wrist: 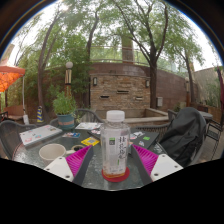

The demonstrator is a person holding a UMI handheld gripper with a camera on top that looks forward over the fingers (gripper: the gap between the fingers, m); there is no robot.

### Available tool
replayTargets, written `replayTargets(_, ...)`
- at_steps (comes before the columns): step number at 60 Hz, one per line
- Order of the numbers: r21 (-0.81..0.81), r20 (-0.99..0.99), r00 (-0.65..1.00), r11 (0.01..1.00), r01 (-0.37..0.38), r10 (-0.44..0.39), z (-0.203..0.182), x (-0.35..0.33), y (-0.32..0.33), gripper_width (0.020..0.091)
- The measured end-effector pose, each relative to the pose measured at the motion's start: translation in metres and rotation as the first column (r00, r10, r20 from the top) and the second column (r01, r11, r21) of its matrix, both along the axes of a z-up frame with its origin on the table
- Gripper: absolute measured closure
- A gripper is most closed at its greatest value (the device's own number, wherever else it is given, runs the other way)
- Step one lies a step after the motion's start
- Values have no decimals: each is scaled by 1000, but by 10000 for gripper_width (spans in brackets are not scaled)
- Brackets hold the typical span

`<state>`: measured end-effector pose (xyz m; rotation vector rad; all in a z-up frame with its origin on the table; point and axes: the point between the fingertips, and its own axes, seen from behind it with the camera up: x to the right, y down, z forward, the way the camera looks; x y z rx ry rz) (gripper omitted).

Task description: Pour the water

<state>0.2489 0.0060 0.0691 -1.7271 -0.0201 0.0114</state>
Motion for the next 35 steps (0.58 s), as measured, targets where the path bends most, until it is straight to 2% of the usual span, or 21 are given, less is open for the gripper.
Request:
replayTargets(16,6,-62,997,999,48,-47,39,-13,-150,266)
replayTargets(23,27,-93,995,999,29,-26,46,-28,-217,265)
replayTargets(35,36,-62,997,998,55,-53,49,-36,-281,264)
